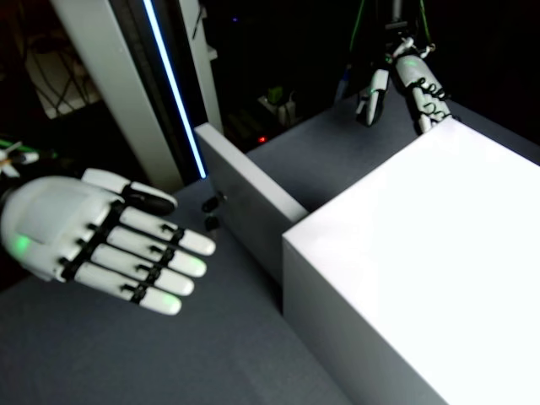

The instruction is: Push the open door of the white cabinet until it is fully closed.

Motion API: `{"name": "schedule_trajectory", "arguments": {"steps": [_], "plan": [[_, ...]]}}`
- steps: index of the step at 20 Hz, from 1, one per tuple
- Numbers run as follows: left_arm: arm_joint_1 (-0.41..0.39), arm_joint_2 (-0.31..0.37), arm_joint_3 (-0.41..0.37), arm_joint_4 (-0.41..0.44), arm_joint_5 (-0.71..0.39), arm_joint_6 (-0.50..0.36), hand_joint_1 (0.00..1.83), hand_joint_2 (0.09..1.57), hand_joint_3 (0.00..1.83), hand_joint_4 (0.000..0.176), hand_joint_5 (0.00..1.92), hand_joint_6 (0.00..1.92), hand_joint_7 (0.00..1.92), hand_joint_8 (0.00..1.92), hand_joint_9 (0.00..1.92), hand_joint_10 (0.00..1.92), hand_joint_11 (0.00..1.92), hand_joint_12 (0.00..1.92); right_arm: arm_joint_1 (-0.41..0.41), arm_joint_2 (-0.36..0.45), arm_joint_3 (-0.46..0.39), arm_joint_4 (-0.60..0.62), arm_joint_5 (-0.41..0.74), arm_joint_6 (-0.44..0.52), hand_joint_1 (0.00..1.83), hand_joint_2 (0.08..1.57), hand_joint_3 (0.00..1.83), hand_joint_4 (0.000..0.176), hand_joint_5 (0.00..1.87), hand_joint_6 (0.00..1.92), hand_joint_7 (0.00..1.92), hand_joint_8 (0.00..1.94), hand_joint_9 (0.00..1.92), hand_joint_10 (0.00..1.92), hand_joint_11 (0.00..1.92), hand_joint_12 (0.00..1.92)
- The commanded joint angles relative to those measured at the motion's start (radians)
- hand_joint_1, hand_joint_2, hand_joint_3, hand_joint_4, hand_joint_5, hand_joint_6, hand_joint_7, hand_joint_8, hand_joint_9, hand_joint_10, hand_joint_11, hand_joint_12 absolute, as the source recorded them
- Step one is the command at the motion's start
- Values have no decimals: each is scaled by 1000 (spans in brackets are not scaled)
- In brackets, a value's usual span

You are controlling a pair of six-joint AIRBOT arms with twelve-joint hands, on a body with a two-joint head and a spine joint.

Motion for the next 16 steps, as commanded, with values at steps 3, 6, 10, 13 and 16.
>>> {"name": "schedule_trajectory", "arguments": {"steps": [3,6,10,13,16], "plan": [[-9,-1,7,-25,-121,-8,111,1449,4,0,48,9,0,0,0,0,0,0,4,8,-2,11,121,5,360,1377,0,0,37,5,0,0,0,0,0,466],[-8,0,8,-27,-120,-8,124,1460,4,0,38,2,0,0,0,0,0,0,1,9,-2,0,118,5,371,1369,0,0,48,7,0,0,0,0,0,398],[-7,0,9,-31,-121,-7,79,1462,2,0,27,1,0,0,0,0,0,0,6,12,-5,-34,114,5,383,1365,0,0,79,10,0,0,0,0,0,514],[-5,0,9,-37,-126,-7,84,1473,6,0,19,0,0,0,0,0,0,0,18,16,-10,-70,105,5,380,1362,0,0,122,14,3,1,6,3,0,386],[-3,0,9,-43,-130,-6,55,1471,1,0,1,0,0,0,0,0,0,0,30,18,-14,-109,92,8,410,1340,0,0,166,15,47,3,32,19,0,760]]}}
